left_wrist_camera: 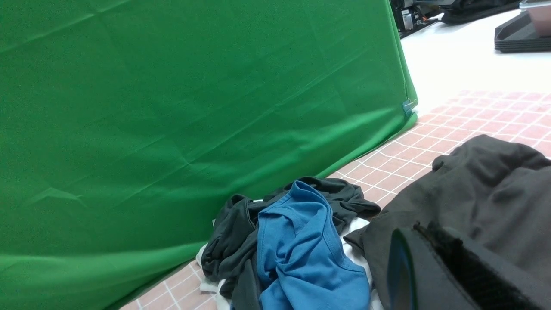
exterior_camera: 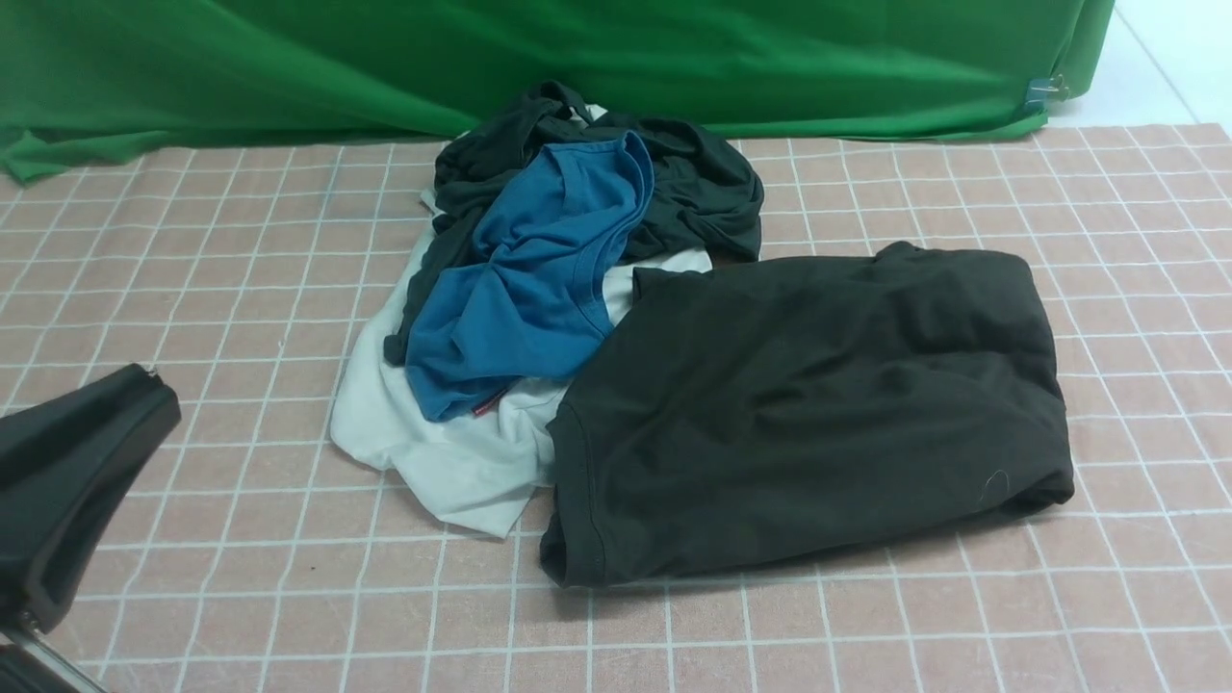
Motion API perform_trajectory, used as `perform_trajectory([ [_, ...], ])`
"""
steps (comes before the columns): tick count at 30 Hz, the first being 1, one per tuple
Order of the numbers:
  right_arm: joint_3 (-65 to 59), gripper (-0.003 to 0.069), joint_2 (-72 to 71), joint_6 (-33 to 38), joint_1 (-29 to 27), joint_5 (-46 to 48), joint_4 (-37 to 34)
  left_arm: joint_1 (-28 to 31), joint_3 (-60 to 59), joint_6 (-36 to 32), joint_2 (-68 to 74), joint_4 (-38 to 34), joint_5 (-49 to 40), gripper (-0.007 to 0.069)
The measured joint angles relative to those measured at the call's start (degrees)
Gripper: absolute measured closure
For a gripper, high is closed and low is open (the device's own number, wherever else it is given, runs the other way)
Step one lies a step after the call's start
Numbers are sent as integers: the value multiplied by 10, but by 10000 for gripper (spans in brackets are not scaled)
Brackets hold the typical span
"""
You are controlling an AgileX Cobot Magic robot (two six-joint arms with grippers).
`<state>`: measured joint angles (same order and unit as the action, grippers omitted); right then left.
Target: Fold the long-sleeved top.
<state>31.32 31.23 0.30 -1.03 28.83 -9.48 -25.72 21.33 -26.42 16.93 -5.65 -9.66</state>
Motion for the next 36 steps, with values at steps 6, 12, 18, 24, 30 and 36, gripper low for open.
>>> perform_trajectory([
  [6,-43,485,0,-84,0,-5,1,0,0,0,0,0,0,606],
  [12,-50,427,0,-98,0,6,2,0,0,-1,0,0,0,606],
  [18,-50,421,0,-99,0,6,2,0,0,-1,0,0,0,606],
  [24,-50,420,0,-99,0,6,2,0,0,-1,0,0,0,606],
  [30,-50,419,-5,-98,0,5,2,0,0,-1,0,0,0,606],
  [36,-50,423,-46,-89,0,-32,14,0,0,-1,0,0,0,606],
])
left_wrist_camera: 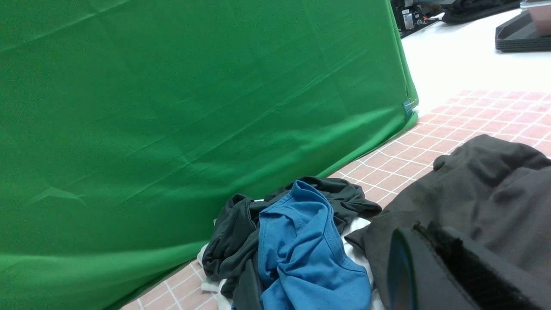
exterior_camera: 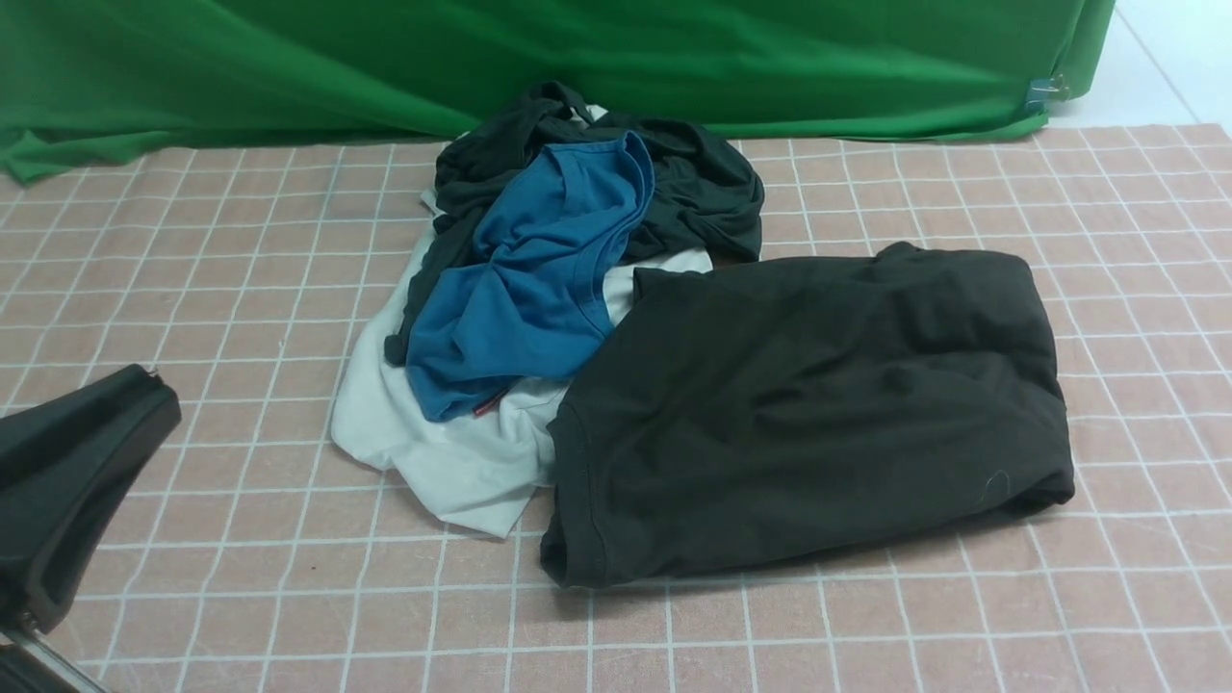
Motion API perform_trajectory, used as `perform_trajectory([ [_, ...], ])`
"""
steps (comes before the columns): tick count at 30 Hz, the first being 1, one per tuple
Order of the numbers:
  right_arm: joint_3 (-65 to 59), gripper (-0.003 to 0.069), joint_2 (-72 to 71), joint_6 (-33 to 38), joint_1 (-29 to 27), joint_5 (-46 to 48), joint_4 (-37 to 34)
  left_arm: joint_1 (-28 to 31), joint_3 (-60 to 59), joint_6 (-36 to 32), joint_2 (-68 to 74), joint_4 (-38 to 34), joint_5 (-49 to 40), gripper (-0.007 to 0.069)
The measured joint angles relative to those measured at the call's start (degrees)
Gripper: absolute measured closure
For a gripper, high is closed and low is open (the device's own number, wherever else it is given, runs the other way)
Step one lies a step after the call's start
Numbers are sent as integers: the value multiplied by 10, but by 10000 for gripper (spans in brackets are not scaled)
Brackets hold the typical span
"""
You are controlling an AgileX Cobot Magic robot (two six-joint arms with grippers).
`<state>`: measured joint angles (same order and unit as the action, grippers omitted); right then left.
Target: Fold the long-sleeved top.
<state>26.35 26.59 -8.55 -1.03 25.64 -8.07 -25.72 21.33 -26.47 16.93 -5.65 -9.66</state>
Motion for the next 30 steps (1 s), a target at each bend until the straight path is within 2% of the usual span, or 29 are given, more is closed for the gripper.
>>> perform_trajectory([
  [4,-13,451,-33,9,0,-28,38,0,0,0,0,0,0,606],
  [9,-86,572,-115,19,0,-71,111,0,0,0,0,0,0,606],
  [12,-144,615,-165,21,0,-86,131,0,0,0,0,0,0,606],
  [20,-263,627,-262,-9,-2,-108,137,0,0,0,0,0,1,606],
  [30,-267,625,-264,-26,-7,-107,138,0,0,0,1,0,0,606],
])
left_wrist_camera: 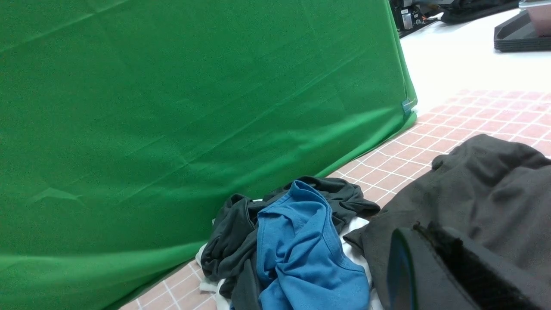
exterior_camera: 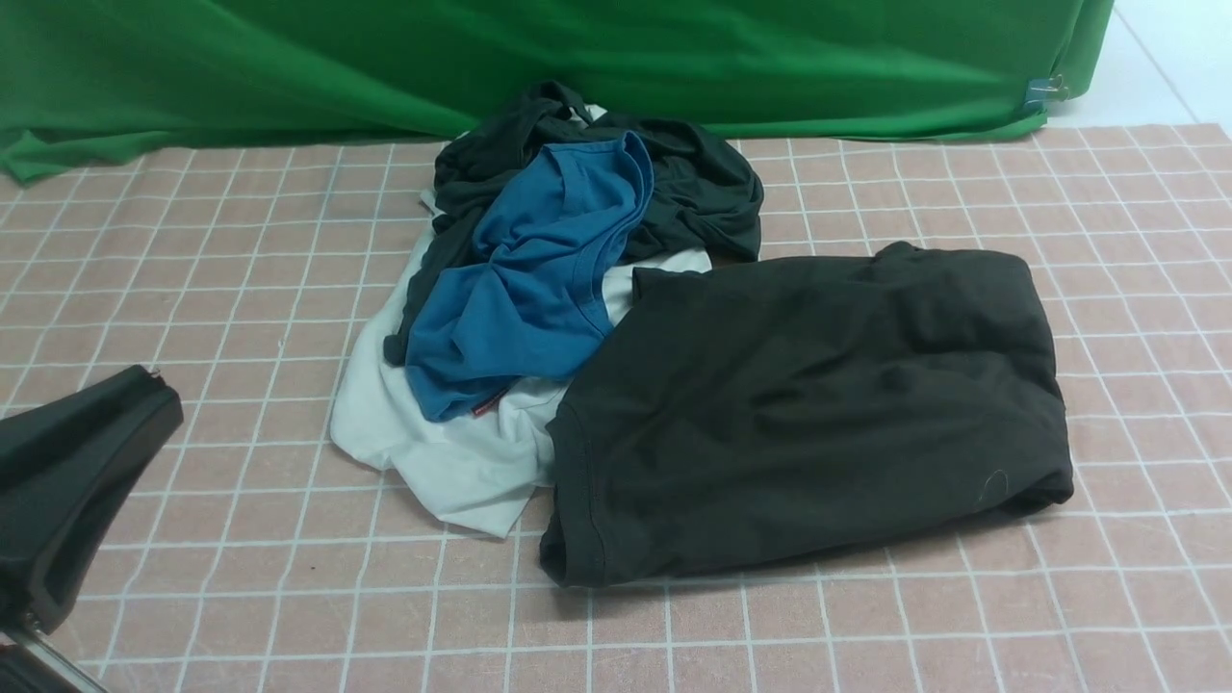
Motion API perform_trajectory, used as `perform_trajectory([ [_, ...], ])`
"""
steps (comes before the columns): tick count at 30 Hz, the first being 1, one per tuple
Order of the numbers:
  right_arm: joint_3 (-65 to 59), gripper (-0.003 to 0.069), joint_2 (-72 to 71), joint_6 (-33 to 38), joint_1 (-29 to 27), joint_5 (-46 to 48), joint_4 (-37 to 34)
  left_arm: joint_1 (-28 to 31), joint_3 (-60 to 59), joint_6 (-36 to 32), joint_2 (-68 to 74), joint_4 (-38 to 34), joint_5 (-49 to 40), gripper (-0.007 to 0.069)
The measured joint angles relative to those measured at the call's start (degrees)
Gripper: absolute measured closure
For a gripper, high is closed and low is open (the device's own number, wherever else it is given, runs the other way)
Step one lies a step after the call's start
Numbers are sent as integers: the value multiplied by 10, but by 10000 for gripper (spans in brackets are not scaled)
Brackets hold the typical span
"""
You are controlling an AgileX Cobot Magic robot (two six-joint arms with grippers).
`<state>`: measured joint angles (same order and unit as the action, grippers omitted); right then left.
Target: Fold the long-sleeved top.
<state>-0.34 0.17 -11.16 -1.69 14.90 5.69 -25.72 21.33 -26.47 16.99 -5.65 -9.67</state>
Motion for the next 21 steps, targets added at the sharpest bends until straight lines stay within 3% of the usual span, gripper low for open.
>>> perform_trajectory([
  [21,0,558,-2,0,0,-3,0,0,0,0,0,0,0,605],
])
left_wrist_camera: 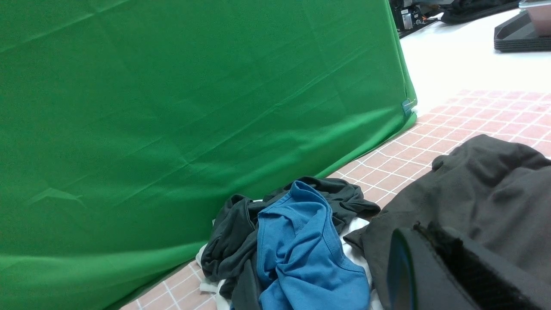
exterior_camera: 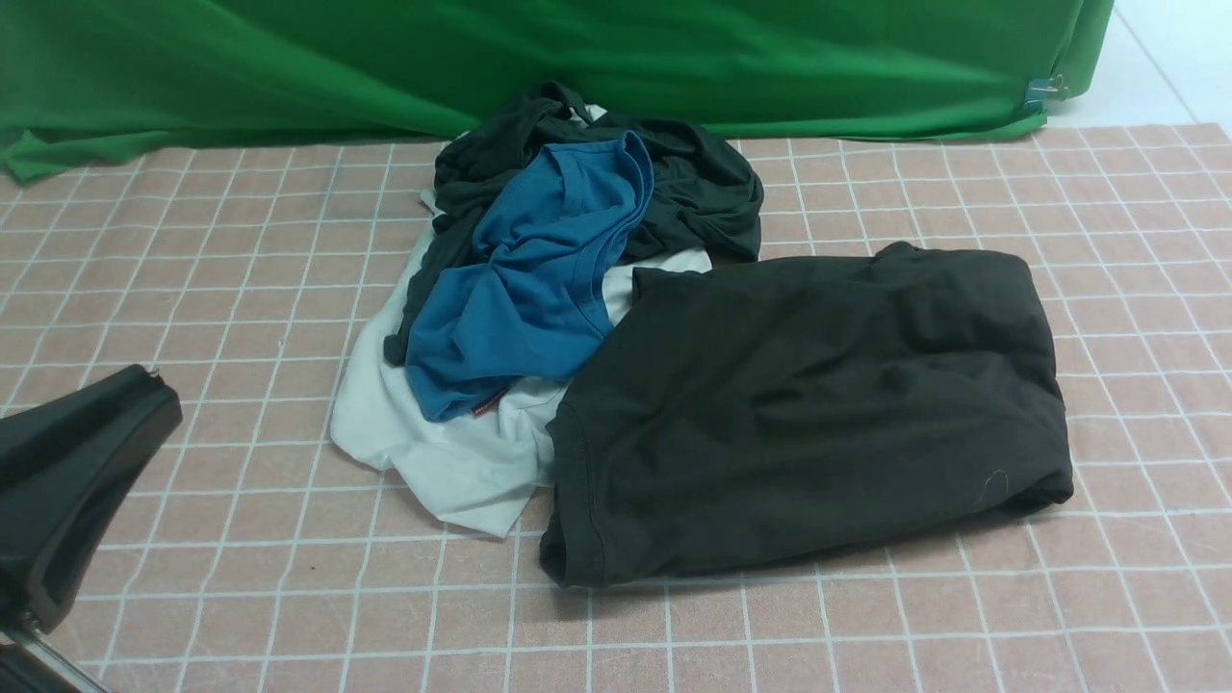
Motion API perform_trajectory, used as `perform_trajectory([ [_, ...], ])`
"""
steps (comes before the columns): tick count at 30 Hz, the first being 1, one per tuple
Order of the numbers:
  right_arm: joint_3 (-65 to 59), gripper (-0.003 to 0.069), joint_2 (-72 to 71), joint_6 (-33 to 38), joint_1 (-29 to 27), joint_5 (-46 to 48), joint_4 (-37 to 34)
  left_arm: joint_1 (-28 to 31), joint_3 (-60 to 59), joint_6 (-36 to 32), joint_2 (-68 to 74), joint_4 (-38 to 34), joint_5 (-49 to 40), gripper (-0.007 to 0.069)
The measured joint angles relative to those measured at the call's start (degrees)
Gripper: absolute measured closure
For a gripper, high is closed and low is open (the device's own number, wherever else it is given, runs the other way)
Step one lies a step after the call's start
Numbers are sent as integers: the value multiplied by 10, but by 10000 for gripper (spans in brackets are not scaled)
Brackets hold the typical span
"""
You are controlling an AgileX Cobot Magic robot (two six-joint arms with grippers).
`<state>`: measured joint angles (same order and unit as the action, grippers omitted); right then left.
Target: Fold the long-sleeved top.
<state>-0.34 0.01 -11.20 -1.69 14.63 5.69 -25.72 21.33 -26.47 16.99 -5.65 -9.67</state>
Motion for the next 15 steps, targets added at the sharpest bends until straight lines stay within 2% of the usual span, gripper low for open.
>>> perform_trajectory([
  [15,0,517,0,0,0,0,0,0,0,0,0,0,0,605],
])
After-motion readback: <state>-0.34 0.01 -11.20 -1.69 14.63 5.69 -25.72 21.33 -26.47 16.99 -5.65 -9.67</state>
